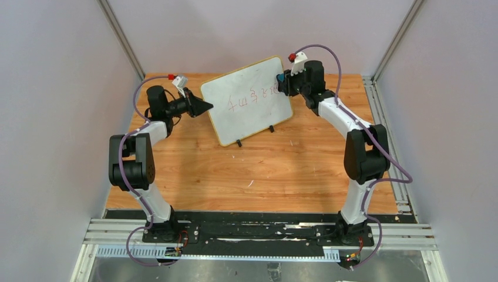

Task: Erase the whiteboard

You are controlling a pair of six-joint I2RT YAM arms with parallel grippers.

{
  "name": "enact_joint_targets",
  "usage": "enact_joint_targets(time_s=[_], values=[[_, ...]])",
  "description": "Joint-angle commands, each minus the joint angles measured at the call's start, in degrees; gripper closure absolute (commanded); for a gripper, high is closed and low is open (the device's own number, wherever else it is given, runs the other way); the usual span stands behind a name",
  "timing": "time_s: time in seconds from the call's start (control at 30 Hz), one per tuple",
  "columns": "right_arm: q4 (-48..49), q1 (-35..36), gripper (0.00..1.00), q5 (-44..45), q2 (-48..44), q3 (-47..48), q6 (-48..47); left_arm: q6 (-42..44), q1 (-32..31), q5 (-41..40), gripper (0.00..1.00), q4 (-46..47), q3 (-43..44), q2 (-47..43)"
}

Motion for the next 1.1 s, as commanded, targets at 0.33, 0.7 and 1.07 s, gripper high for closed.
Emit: enact_joint_targets(time_s=[0.33, 0.7, 1.07], values=[[-1.29, 2.38, 0.99, 1.65, 5.17, 5.74, -4.07, 6.58, 0.75, -4.18, 1.0, -4.63, -0.62, 0.37], [-1.34, 7.72, 0.99, 3.7, 5.18, 5.81, -5.77, 6.95, 0.68, -4.18, 1.0, -5.39, -0.98, -0.1], [-2.87, 3.36, 0.99, 6.46, 8.0, 6.45, -7.18, 7.43, 0.69, -4.12, 1.0, -5.71, -1.17, -0.02]])
